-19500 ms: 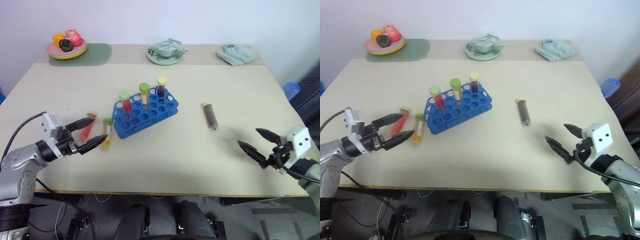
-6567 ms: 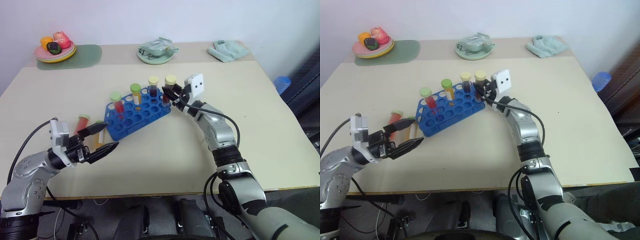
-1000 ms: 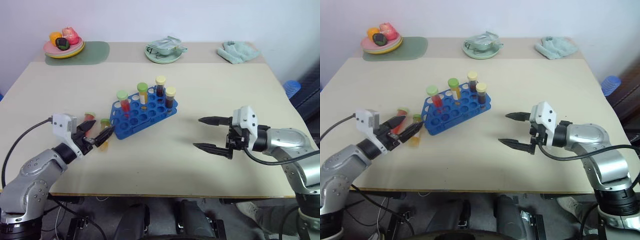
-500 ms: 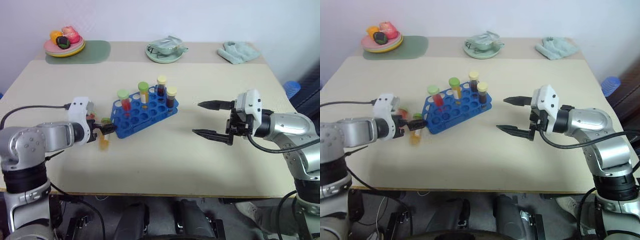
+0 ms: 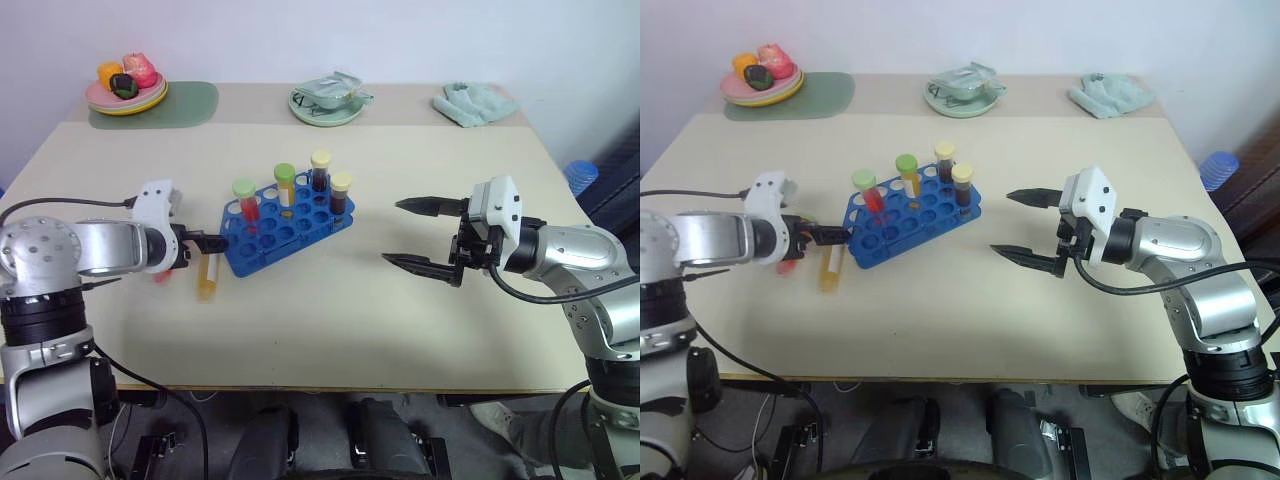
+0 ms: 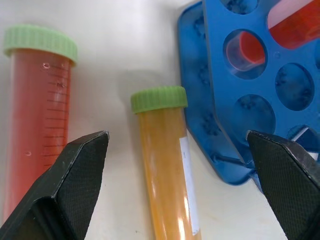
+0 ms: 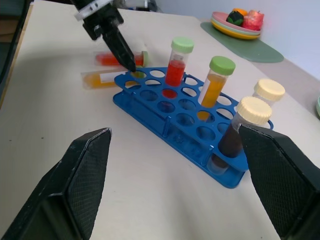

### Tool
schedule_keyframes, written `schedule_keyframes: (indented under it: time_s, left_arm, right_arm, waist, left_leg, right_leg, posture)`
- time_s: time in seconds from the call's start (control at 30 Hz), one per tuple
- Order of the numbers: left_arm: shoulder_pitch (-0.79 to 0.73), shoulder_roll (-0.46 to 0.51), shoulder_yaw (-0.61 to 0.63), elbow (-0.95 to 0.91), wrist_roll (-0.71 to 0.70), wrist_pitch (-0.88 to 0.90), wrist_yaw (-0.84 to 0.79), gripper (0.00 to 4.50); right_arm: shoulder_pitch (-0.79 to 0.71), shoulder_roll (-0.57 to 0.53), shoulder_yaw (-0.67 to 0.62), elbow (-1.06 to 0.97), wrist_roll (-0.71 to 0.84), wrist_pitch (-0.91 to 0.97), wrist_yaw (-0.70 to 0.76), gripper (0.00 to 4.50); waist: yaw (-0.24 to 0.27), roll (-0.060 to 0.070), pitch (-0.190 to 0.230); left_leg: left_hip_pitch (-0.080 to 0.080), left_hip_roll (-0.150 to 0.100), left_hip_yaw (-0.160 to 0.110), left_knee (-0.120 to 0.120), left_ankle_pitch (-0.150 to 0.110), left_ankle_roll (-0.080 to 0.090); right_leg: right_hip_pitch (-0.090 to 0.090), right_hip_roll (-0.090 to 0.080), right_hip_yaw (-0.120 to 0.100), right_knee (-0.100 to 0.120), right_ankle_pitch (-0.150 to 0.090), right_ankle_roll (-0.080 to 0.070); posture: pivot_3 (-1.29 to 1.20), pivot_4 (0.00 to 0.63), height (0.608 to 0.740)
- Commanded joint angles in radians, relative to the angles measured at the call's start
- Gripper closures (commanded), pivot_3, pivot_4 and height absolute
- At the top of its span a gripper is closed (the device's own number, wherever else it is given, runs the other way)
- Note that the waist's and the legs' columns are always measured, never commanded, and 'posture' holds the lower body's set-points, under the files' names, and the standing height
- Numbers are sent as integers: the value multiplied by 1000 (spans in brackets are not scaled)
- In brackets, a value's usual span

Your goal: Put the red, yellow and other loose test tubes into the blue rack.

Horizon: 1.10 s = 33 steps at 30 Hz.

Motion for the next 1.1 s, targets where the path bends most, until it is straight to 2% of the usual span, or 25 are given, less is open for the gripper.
schedule_keyframes:
  time_s: [0.03, 0.57, 0.67, 0.73, 1.1]
  left_arm:
    - [-32, 75, -26, 11, -64, 8, -2, 0]
    - [28, 118, -83, 29, -142, 8, 86, 0]
    - [17, 110, -82, 41, -134, 8, 98, 793]
    - [11, 99, -85, 44, -126, 8, 109, 1748]
    - [-45, 6, -104, 115, -64, 8, 206, 1748]
  right_arm:
    - [-8, -4, -27, -28, 7, -17, -12, 376]
    - [-20, -1, -24, -15, 11, -14, -20, 376]
    - [-19, -3, -25, -13, 10, -13, -20, 324]
    - [-18, -3, -26, -14, 11, -11, -22, 324]
    - [-8, -6, -31, -22, 13, -6, -35, 324]
  waist:
    - [1, 0, 0]
    - [2, 0, 0]
    - [2, 0, 0]
    - [2, 0, 0]
    - [3, 0, 0]
  left_leg:
    - [0, 0, 0, 0, 0, 0]
    - [0, 0, 0, 0, 0, 0]
    - [0, 0, 0, 0, 0, 0]
    - [0, 0, 0, 0, 0, 0]
    - [0, 0, 0, 2, 0, 0]
  right_leg:
    - [0, 0, 0, 0, 0, 0]
    - [0, 0, 0, 0, 0, 0]
    - [0, 0, 0, 0, 0, 0]
    - [0, 0, 0, 0, 0, 0]
    - [0, 0, 0, 1, 0, 0]
  posture:
    - [0, 150, 740]
    - [0, 150, 740]
    - [0, 150, 740]
    - [0, 150, 740]
    - [0, 150, 740]
